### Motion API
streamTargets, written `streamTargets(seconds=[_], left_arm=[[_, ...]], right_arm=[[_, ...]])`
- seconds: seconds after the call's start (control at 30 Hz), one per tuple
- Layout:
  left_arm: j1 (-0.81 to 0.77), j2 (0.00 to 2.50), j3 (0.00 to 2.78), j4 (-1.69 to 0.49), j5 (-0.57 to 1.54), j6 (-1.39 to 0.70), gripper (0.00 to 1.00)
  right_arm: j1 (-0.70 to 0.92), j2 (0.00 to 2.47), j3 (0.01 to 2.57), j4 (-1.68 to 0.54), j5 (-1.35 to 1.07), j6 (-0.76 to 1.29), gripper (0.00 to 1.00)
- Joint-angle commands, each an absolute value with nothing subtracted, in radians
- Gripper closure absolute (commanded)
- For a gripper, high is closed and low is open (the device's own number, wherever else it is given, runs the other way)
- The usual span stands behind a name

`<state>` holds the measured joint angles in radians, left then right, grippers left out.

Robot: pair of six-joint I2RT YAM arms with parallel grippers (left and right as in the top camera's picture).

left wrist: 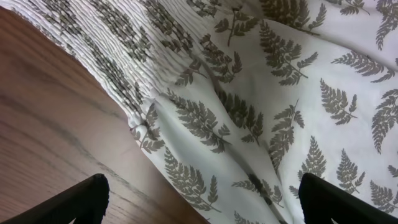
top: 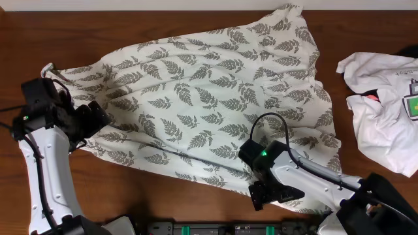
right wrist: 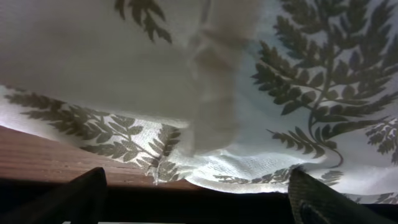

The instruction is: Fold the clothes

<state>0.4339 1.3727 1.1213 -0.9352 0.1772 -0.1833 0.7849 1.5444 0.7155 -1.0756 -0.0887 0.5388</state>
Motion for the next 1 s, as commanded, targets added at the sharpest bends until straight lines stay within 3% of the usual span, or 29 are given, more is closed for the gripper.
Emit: streamTargets(seconds=[0.0,0.13,0.43,0.57,0.97], left_arm=[[0.434,1.372,1.117,-0.937,0.176,-0.189,0.02],[0.434,1.372,1.117,-0.937,0.176,-0.189,0.02],[0.434,1.372,1.117,-0.937,0.176,-0.189,0.02],[0.434,1.372,1.117,-0.937,0.176,-0.189,0.02],[0.434,1.372,1.117,-0.937,0.176,-0.189,0.02]], right_arm=[[0.793,1.551,0.706,-1.073,-0.080,0.549,0.13],[0.793,1.551,0.706,-1.073,-0.083,0.549,0.27],[0.791,1.551,0.700,-1.108,-0.109,0.617,0.16],[0.770,1.551,0.700,-1.102,-0.172,0.725,0.01],[0.646,1.535,0.700,-1.023,-0.217,0.970,0.01]])
